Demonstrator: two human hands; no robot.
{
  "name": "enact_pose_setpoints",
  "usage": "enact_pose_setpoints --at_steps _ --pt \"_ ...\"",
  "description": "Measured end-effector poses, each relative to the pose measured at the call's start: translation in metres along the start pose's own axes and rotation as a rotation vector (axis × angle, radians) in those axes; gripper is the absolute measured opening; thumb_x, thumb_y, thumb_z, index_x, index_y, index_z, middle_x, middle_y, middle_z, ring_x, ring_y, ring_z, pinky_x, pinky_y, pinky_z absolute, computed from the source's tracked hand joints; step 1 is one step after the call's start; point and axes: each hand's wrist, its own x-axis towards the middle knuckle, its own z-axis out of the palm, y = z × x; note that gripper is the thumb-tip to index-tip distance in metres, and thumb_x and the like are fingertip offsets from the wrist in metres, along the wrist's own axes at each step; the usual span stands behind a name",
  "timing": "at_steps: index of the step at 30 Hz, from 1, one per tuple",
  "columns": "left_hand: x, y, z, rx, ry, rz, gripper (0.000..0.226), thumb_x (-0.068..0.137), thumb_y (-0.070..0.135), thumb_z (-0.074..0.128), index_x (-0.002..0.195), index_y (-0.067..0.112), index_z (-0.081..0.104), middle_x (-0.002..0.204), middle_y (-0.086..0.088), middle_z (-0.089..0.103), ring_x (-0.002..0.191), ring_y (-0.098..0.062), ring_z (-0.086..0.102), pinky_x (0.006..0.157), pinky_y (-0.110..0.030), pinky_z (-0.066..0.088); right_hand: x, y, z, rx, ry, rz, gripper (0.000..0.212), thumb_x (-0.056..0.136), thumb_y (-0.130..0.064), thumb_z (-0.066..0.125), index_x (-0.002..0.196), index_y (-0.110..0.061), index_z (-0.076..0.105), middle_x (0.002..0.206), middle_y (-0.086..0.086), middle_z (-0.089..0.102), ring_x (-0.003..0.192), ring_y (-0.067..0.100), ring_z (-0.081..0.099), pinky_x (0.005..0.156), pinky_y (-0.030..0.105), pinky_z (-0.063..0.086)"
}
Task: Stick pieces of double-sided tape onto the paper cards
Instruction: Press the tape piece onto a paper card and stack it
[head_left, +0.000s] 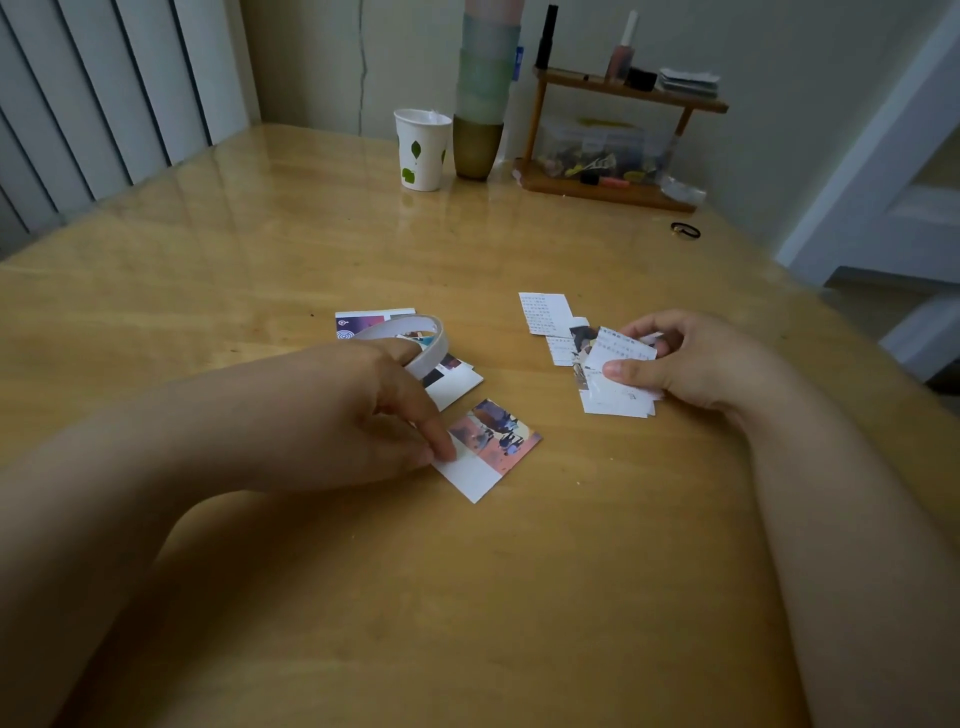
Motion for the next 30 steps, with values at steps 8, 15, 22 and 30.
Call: enact_pose_setpoints --at_steps 8,15,22,30 --pt "0.001 0.001 -0.002 -0.105 0.136 -0.049 0.01 0.079 0.045 0.06 0.079 0.053 0.067 0.092 0.012 0.054 0.094 0.0 0.05 0.064 -0.014 0.042 -0.02 -0.022 0.001 0.013 0.206 -0.164 0.023 0.081 -0.042 0.07 0.103 -0.035 0.066 0.082 -0.024 0.054 0.069 -0.002 0.051 0.047 0.017 0.033" --pt "0.007 0.008 -0.003 -0.254 0.484 -0.121 0.003 0.08 0.037 0.064 0.08 0.035 0.067 0.061 0.003 0.036 0.062 0.001 0.011 0.048 -0.008 0.032 -0.05 -0.056 0.022 0.432 0.027 -0.409 0.03 0.071 -0.024 0.078 0.098 -0.033 0.066 0.088 -0.015 0.073 0.082 -0.002 0.068 0.064 0.012 0.052" --pt "0.011 0.009 0.004 -0.431 0.474 -0.078 0.04 0.073 0.056 0.062 0.085 0.02 0.073 0.079 -0.013 0.058 0.063 -0.022 0.055 0.062 -0.035 0.051 -0.07 -0.072 0.051 0.479 -0.138 -0.556 0.046 0.068 -0.021 0.085 0.104 -0.042 0.065 0.101 -0.014 0.068 0.094 0.009 0.067 0.08 0.036 0.058" --pt "0.007 0.012 0.0 -0.182 0.479 -0.077 0.029 0.083 0.032 0.063 0.057 0.026 0.051 0.069 0.011 0.038 0.091 0.029 0.036 0.05 -0.01 0.031 -0.072 -0.075 0.041 0.436 -0.067 -0.521 0.005 0.076 -0.023 0.073 0.077 -0.023 0.069 0.075 -0.004 0.072 0.066 0.006 0.065 0.068 0.026 0.055"
